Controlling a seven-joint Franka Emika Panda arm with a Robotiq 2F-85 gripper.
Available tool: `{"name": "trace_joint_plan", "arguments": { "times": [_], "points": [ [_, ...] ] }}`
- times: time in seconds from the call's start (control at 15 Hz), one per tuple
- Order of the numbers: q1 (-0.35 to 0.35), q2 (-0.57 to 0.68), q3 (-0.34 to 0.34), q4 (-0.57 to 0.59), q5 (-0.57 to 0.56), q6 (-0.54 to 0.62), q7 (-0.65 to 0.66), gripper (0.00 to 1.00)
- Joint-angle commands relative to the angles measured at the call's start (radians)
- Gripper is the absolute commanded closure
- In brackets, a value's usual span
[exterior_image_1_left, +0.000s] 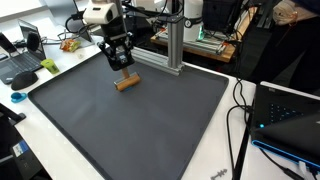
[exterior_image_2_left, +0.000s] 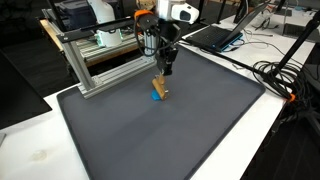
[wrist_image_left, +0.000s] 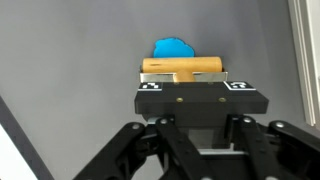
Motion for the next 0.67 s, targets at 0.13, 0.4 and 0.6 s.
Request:
{"name": "trace_joint_plan", "arguments": {
  "times": [0.13, 0.4, 0.6],
  "points": [
    [0.004, 0.038, 0.015, -0.006, 0.024, 0.036, -0.028, 0.78],
    [0.006, 0.046, 0.005, 0.001, 0.001, 0.038, -0.014, 0.78],
    [0.002, 0.053, -0.006, 0.008, -0.012, 0.038, -0.009, 0.78]
  ]
}}
